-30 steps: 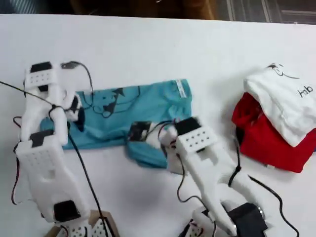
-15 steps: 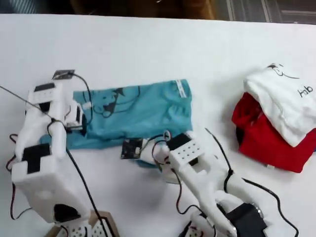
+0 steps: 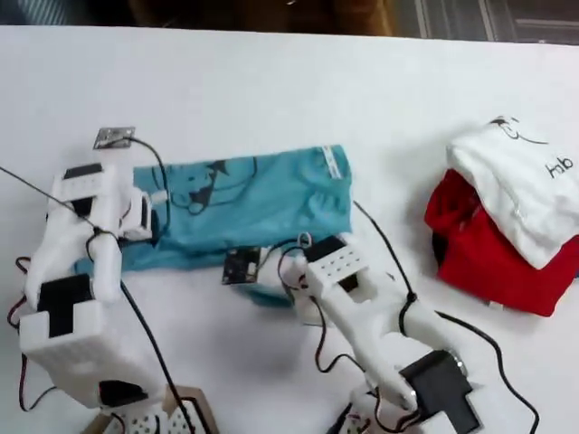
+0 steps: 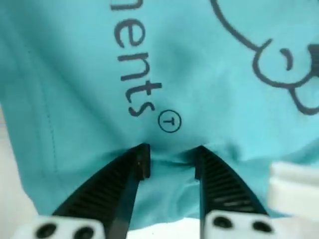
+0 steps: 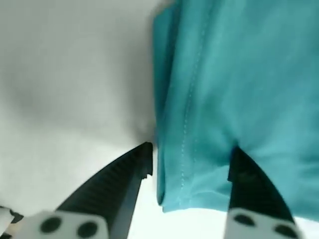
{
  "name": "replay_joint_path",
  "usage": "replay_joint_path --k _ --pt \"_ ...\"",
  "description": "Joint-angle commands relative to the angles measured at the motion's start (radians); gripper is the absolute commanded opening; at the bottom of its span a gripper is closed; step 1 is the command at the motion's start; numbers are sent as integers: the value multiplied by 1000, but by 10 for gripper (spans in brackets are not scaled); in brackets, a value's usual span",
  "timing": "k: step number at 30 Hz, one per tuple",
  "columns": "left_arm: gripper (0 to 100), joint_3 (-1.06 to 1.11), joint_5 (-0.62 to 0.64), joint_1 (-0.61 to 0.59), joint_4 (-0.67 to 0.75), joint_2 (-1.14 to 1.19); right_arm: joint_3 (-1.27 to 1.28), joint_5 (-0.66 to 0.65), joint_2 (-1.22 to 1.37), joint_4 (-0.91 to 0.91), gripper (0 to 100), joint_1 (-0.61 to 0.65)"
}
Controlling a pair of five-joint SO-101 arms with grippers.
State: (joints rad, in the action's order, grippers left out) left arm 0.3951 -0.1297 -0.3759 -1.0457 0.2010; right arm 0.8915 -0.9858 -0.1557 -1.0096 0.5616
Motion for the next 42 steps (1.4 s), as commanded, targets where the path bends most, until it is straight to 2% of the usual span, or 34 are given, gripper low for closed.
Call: replay_joint_path --k 1,9,18,25,30,42 --pt "173 1 6 11 31 -26 -26 -12 4 15 245 -12" --pt "173 1 6 11 31 -26 -29 -12 4 16 12 -12" --pt "173 1 6 11 31 -26 -41 -12 -5 12 19 -18" --pt "173 1 6 11 32 -26 -221 -12 2 -53 19 -145" --pt "173 1 6 11 32 -26 -319 -12 -2 -127 19 -151" --pt "173 1 6 11 32 -26 -477 -11 4 -105 19 -145"
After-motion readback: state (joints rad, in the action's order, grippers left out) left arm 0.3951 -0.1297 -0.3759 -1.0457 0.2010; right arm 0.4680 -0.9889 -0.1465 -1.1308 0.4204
